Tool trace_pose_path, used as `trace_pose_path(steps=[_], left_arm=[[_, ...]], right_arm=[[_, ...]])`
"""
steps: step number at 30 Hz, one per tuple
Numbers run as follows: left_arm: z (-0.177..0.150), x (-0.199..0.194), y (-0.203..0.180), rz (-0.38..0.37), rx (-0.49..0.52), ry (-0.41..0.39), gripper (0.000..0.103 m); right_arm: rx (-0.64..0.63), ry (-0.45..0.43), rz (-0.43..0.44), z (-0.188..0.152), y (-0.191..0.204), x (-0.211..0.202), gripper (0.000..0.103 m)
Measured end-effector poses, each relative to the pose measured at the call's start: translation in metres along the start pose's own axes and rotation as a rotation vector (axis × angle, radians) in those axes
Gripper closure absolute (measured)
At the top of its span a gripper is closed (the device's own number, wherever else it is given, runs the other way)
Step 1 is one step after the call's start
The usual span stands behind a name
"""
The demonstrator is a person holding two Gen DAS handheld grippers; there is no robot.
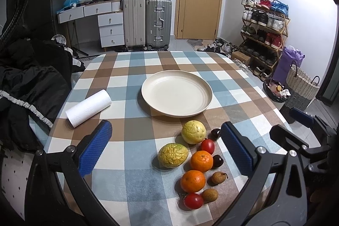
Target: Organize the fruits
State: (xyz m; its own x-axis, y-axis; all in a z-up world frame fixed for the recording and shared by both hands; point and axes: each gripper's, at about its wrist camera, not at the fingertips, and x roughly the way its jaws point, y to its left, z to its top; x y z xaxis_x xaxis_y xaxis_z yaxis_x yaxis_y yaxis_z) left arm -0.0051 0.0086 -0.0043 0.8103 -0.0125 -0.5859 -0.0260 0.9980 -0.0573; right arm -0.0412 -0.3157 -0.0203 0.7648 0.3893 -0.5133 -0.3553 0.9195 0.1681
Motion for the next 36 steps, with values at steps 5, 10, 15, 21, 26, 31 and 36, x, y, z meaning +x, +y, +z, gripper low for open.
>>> trace_pose_path(steps=[5, 10, 15, 21, 26, 31, 36], left_arm=[[0.0002, -0.0001, -0.0008, 0.000, 0.002, 0.002, 0.001], [-0.0026, 0.0032, 0.0000, -0.007, 0.004, 0.009, 0.001], [-0.0035, 0.0034, 0.0002, -0.006, 0.006, 0.011, 0.001], [-0.0036, 0.0034, -0.0009, -0.004, 0.007, 0.012, 0.001], [-0.0052, 0.0042, -0.0002, -0.002, 0.007, 0.013, 0.001], [-0.0051, 0.0044, 0.0000, -0.005, 0.008, 0.015, 0.001], [-0.0049, 0.0042, -0.0003, -0.005, 0.005, 0.015, 0.001]], right_arm=[[0.001, 0.004, 0.004, -0.0006, -0.0002, 0.0014, 0.000], [0.001, 0.003, 0.003, -0.0007, 0.0001, 0.0016, 0.000], [0.009, 0.007, 0.006, -0.0018, -0.0012, 0.0025, 0.000], [0.011, 0.008, 0.005, -0.0031, -0.0029, 0.0029, 0.000], [0.010, 0.010, 0.005, -0.0035, -0.0033, 0.0032, 0.000], [0.010, 0.009, 0.004, -0.0038, -0.0036, 0.0030, 0.000], [0.012, 0.010, 0.004, -0.0039, -0.0038, 0.0035, 0.000]])
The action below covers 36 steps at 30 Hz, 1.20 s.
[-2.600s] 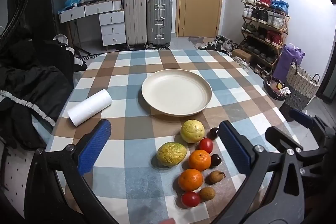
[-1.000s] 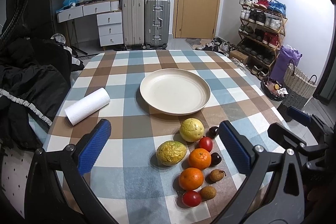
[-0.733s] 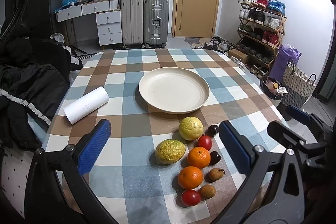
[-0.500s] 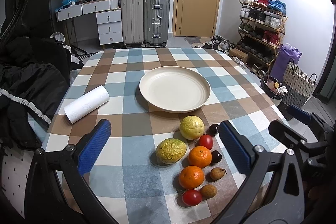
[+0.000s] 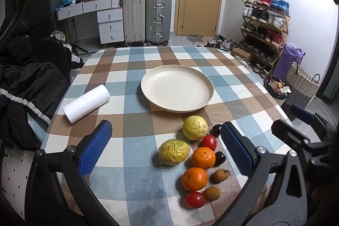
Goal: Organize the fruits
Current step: 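Lower the left tool onto the wrinkled yellow-green fruit and close it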
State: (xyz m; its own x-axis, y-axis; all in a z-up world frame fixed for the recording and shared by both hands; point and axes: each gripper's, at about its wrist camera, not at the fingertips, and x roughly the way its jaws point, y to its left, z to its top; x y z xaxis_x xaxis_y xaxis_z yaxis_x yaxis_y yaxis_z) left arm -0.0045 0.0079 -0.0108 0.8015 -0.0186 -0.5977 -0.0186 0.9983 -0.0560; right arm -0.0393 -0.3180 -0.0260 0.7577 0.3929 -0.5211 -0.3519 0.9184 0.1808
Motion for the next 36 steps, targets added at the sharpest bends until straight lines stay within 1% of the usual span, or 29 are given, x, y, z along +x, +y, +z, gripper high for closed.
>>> trace_pose_path(steps=[4, 7, 12, 13, 15, 20, 23, 27, 33, 35, 36], left_arm=[[-0.006, 0.004, 0.001, -0.002, -0.001, 0.010, 0.001], [-0.011, 0.009, 0.004, -0.019, -0.012, 0.031, 0.001], [-0.019, 0.023, 0.013, -0.081, -0.047, 0.076, 0.001], [-0.014, 0.029, 0.015, -0.093, -0.055, 0.086, 0.001], [-0.017, 0.037, 0.019, -0.114, -0.064, 0.104, 0.001], [-0.023, 0.057, 0.028, -0.205, -0.094, 0.156, 0.001], [-0.028, 0.075, 0.037, -0.269, -0.129, 0.205, 0.001], [-0.033, 0.096, 0.044, -0.328, -0.171, 0.269, 0.001], [-0.039, 0.123, 0.055, -0.408, -0.236, 0.314, 0.001], [-0.041, 0.127, 0.057, -0.441, -0.255, 0.328, 0.004], [-0.042, 0.132, 0.058, -0.456, -0.263, 0.339, 0.009]], right_arm=[[0.003, 0.004, 0.000, -0.001, -0.001, 0.002, 0.000], [0.006, 0.011, -0.002, -0.002, -0.003, 0.007, 0.000], [0.016, 0.034, 0.006, -0.003, -0.008, 0.018, 0.000], [0.018, 0.037, 0.007, -0.002, -0.009, 0.020, 0.000], [0.022, 0.042, 0.010, -0.003, -0.011, 0.025, 0.000], [0.030, 0.061, 0.010, -0.003, -0.016, 0.040, 0.000], [0.037, 0.075, 0.010, -0.004, -0.019, 0.049, 0.000], [0.041, 0.093, 0.010, -0.004, -0.021, 0.061, 0.000], [0.045, 0.115, 0.012, -0.006, -0.023, 0.075, 0.000], [0.049, 0.125, 0.013, -0.006, -0.024, 0.080, 0.000], [0.050, 0.128, 0.014, -0.006, -0.024, 0.081, 0.000]])
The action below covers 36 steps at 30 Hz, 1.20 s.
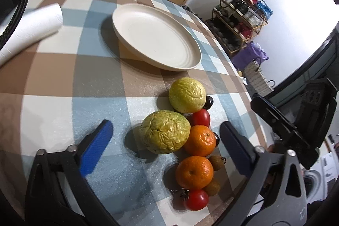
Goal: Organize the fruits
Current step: 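Lower the left tool onto the wrinkled yellow-green fruit and close it, then grasp the yellow guava with the right tool while the left tool lifts the wrinkled fruit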
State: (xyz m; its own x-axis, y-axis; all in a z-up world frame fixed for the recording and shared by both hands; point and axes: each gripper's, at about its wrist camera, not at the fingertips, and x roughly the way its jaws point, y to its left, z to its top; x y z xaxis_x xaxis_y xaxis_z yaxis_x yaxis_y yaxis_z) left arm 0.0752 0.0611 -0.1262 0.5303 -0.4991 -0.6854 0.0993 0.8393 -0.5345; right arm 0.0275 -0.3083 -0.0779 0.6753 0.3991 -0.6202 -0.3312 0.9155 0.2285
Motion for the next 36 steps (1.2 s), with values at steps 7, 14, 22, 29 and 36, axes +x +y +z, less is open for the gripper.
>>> trace_pose_path(steps=[7, 14, 22, 29, 36], left_arm=[[0.007, 0.011, 0.011, -0.063, -0.030, 0.031, 0.029], [0.011, 0.022, 0.016, -0.095, -0.044, 0.061, 0.053], [0.019, 0.018, 0.015, -0.102, -0.042, 0.031, 0.054], [0.025, 0.004, 0.026, -0.120, -0.082, -0.016, 0.054], [0.034, -0.032, 0.046, -0.101, -0.112, -0.095, 0.054]], right_arm=[[0.002, 0.015, 0.002, 0.001, 0.000, 0.007, 0.000], [-0.002, 0.023, 0.005, 0.002, 0.002, 0.009, 0.000], [-0.018, 0.029, 0.025, 0.003, 0.008, 0.009, 0.000], [-0.041, 0.053, 0.113, 0.010, 0.020, 0.019, 0.000], [-0.075, 0.125, 0.161, 0.016, 0.034, 0.046, 0.000]])
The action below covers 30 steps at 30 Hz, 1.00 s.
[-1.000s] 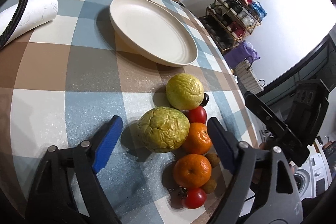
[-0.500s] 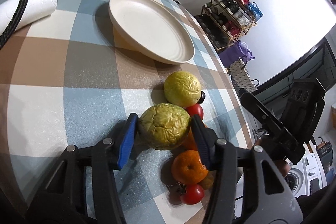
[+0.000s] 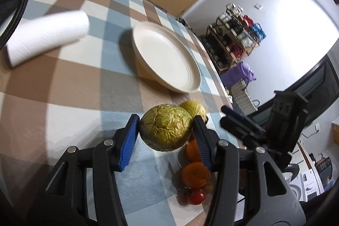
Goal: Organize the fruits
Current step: 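Grasp the yellow guava with the right tool while the left tool lifts the wrinkled fruit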
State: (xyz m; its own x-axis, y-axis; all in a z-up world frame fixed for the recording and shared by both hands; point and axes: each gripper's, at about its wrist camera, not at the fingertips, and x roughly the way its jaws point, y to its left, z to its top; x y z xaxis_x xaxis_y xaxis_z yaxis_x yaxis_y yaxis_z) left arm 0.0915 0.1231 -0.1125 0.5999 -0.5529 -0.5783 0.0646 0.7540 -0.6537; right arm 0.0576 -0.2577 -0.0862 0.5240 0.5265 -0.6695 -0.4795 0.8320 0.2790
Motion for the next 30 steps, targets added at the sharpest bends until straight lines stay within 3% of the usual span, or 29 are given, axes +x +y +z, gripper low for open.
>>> trace_pose_path(steps=[6, 11, 13, 19, 24, 26, 28, 30], left_arm=[[0.011, -0.026, 0.013, 0.007, -0.026, -0.045, 0.054], [0.014, -0.034, 0.020, 0.022, -0.033, -0.058, 0.054], [0.016, -0.034, 0.020, 0.027, -0.033, -0.059, 0.054], [0.018, -0.029, 0.016, 0.043, -0.027, -0.061, 0.054], [0.031, -0.018, 0.008, 0.051, -0.016, -0.045, 0.054], [0.039, -0.012, 0.002, 0.055, 0.001, -0.042, 0.058], [0.049, -0.005, -0.006, 0.051, 0.029, -0.035, 0.079], [0.061, 0.004, -0.015, 0.034, 0.049, -0.027, 0.079]], right_arm=[[-0.013, 0.074, 0.038, 0.003, 0.007, 0.029, 0.004], [-0.060, 0.130, 0.030, 0.006, 0.016, 0.045, 0.022], [-0.072, 0.143, 0.038, 0.007, 0.019, 0.049, 0.023], [-0.142, 0.188, -0.014, 0.005, 0.029, 0.060, 0.054], [-0.105, 0.192, 0.018, 0.006, 0.022, 0.060, 0.054], [-0.065, 0.156, 0.064, 0.011, 0.014, 0.051, 0.054], [-0.035, 0.119, 0.085, 0.019, 0.007, 0.042, 0.054], [0.005, 0.082, 0.105, 0.033, -0.003, 0.035, 0.054]])
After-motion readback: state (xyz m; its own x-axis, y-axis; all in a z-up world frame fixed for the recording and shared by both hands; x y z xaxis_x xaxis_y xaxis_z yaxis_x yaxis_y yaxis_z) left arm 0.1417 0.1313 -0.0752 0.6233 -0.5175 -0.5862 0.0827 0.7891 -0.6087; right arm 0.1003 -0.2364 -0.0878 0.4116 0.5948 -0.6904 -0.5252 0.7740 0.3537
